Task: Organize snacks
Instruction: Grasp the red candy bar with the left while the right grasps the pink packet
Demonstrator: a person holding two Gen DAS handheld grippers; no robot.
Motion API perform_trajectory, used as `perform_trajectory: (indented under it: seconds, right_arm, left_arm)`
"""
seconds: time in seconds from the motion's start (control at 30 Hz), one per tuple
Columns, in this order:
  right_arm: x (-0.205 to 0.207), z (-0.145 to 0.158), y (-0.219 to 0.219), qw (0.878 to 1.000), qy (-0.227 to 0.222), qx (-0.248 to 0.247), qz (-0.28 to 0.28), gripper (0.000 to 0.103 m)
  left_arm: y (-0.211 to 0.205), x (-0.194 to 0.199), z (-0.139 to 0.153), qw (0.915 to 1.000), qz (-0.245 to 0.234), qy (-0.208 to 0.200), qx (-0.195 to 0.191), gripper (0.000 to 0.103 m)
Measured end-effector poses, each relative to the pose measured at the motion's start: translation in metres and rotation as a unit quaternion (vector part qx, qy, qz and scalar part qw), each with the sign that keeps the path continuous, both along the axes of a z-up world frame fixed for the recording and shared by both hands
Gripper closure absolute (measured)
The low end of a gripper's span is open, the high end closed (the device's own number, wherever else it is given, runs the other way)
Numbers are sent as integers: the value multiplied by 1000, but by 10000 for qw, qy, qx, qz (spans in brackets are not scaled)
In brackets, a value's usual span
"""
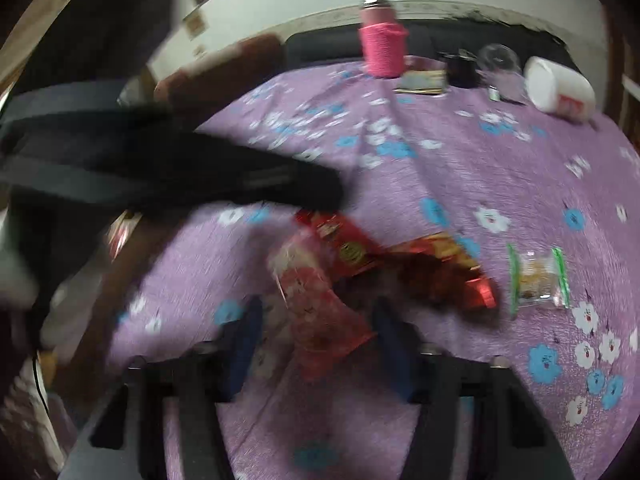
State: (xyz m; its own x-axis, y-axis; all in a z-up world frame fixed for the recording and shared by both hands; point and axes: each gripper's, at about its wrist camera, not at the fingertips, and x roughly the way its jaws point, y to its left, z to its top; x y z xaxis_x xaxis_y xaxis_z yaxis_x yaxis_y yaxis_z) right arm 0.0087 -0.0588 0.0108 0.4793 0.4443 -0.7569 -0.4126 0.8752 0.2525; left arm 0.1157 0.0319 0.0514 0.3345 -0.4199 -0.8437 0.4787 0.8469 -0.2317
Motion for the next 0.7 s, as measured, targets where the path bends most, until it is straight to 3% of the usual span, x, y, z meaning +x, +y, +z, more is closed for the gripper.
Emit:
perform_trajectory:
  seconds: [0.2, 0.33, 0.43, 0.47, 0.5, 0.53, 0.6, 0.7]
  right_arm:
    - [-11, 7, -13, 9991, 275, -183, 272, 65]
    - [-15, 3, -30, 9969, 385, -494, 473, 63]
    - [-9, 5, -45, 9987, 346, -343, 156, 60]
    - [-8, 6, -49, 9991, 319, -272, 66, 51]
    - [-9, 6, -50, 9993, 302, -220, 33, 46]
    - [-9, 9, -52, 9995, 268, -163, 18, 40]
    - [-11, 12, -51, 9997, 222, -126, 13, 38]
    - [-12, 13, -47, 9998, 172, -89, -18, 37]
  left_arm:
    - [-15, 3, -11, 9993, -351, -23, 136, 10]
    - [-14, 5, -25, 9996, -166, 137, 158, 10]
    - [-22, -2, -34, 9988, -91, 53, 482, 10]
    - [-25, -7, -35, 9983, -85, -78, 577, 14]
    - [-28, -13, -34, 9974, -153, -250, 665, 33]
    - [-29, -17, -32, 9967, -209, -357, 695, 65]
    - [-23, -19, -28, 9989, -202, -166, 397, 72]
    - [-11, -26, -23, 9990, -147, -182, 381, 74]
